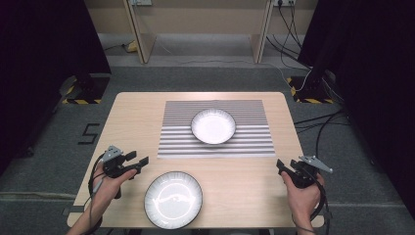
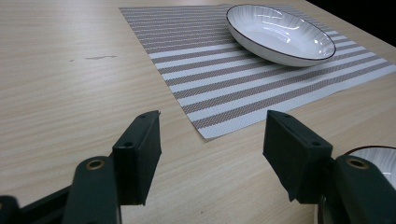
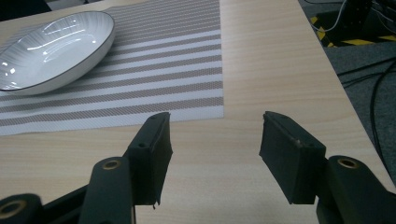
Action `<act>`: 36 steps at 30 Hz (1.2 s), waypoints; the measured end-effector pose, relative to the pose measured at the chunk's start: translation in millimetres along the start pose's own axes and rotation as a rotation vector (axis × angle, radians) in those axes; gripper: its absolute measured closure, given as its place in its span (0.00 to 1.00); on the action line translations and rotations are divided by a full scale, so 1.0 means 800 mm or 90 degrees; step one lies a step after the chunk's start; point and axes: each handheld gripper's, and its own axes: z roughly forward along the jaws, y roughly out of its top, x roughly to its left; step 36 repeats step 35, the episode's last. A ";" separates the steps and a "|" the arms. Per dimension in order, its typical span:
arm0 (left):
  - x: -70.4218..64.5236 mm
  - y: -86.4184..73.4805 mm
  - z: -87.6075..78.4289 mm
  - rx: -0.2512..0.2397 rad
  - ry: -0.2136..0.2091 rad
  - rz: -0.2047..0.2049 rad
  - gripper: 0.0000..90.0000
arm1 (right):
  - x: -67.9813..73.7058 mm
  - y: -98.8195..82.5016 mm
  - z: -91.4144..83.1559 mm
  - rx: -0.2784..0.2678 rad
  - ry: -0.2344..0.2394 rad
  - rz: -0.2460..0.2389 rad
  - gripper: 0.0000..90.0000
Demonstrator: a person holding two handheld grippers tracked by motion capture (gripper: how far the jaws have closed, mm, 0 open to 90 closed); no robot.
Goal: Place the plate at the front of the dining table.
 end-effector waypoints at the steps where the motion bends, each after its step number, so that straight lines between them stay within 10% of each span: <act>1: 0.000 -0.001 -0.001 0.000 0.000 0.000 0.40 | -0.001 -0.001 -0.001 0.001 -0.002 0.003 0.48; 36: 0.026 -0.014 -0.039 -0.031 0.023 -0.039 0.41 | -0.034 -0.026 -0.036 -0.017 -0.039 0.046 0.47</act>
